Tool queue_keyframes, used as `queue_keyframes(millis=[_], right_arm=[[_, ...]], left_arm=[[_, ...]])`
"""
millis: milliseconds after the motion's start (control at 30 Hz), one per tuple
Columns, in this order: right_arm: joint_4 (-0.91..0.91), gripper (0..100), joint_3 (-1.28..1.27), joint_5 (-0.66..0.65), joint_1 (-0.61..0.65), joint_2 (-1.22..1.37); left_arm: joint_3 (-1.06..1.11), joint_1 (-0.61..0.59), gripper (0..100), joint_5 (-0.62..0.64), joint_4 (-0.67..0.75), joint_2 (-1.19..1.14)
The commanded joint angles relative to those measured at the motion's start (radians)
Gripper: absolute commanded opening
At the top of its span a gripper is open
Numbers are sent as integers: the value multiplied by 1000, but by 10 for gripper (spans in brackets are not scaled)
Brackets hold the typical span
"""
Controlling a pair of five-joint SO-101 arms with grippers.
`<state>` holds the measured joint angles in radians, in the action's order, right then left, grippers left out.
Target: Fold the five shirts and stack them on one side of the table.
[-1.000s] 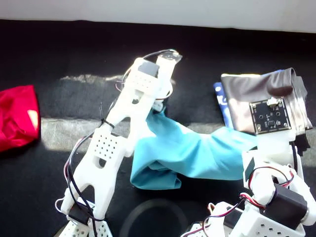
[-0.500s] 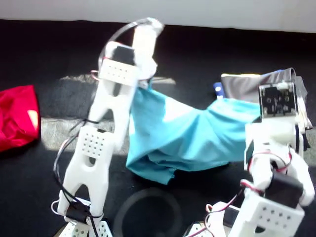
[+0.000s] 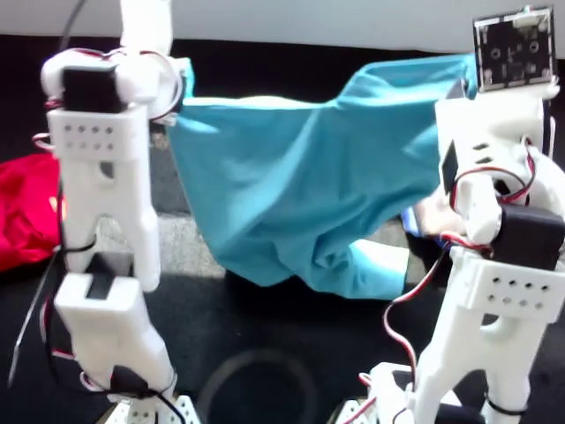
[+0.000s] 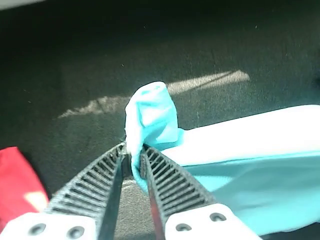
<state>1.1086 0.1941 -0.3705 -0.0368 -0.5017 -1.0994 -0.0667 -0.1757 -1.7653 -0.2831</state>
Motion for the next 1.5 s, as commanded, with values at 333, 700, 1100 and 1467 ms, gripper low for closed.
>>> queue_keyframes(millis=[333, 700, 1100, 1467], right_arm=[[99, 6, 486, 5, 120, 222], [484, 6, 484, 8, 205, 234], [602, 6, 234, 11, 268, 211], [337, 7, -483, 80, 351, -257]], left_arm=[[41, -99, 9, -71, 0, 305], [680, -168, 10, -72, -2, 317], [1132, -262, 11, -135, -2, 314], [1244, -302, 138, -146, 0, 315]])
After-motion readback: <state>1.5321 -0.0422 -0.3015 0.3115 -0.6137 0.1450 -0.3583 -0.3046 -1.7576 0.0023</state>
